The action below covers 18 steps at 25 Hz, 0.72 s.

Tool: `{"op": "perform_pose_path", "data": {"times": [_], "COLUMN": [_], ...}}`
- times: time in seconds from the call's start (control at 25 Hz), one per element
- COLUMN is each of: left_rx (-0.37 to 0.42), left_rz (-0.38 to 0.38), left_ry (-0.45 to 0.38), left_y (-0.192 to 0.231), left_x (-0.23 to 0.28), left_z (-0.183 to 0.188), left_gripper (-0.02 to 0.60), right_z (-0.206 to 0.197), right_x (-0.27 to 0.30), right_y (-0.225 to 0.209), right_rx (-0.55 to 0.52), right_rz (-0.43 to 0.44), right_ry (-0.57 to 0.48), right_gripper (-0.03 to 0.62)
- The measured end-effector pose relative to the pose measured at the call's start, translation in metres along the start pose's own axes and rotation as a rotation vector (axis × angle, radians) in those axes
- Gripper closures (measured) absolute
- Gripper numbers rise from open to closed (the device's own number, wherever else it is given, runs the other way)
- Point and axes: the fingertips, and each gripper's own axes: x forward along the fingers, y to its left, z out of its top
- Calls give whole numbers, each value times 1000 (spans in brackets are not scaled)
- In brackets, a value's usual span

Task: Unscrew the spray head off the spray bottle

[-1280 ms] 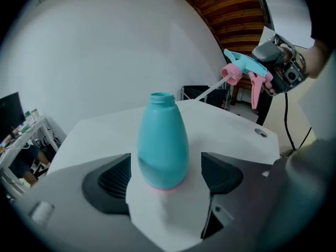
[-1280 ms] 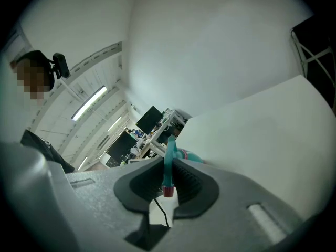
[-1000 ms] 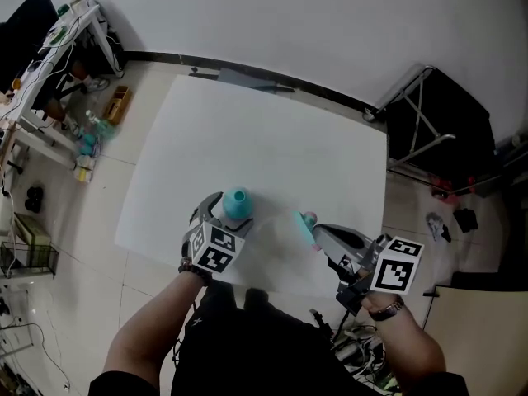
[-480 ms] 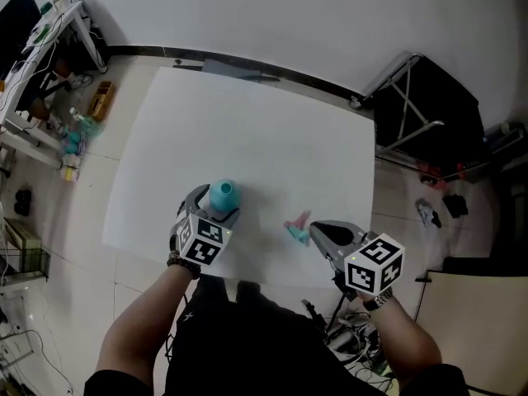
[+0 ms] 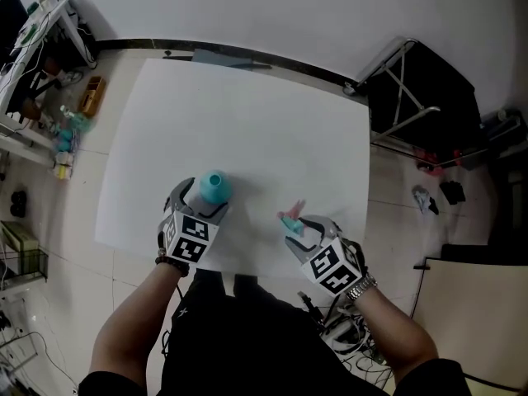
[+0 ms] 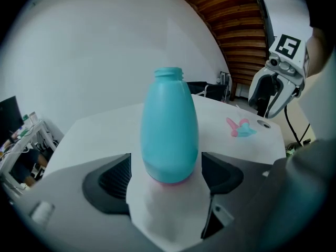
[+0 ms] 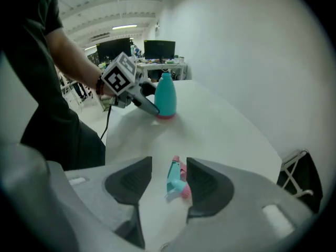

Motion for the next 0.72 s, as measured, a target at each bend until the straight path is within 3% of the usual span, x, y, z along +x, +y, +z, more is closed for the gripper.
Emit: {"op": "perform_pose_path", "data": {"times": [0.16,0.36,0.56,0.72], "left_rx": [-7,-22,-30,-32], "left_rz": [7,13,12,9], "left_ry": [-2,-13,-25,-31], "left_y": [1,0,-2,-5], "left_x": [-4,-12,-19,-23], "left_z": [-2,-4,-5,-6], "left_gripper": [138,138,138,138], "right_z": [-10,-22,-40,-52], "right_x": [22,40,49,43], "right_y": [3,10,10,7], "right_rx": [-147,-331,-461,-625], "right_rz": [-19,-40,-6,21], "right_ry": [91,183,260,304], "right_gripper": [372,372,358,348]}}
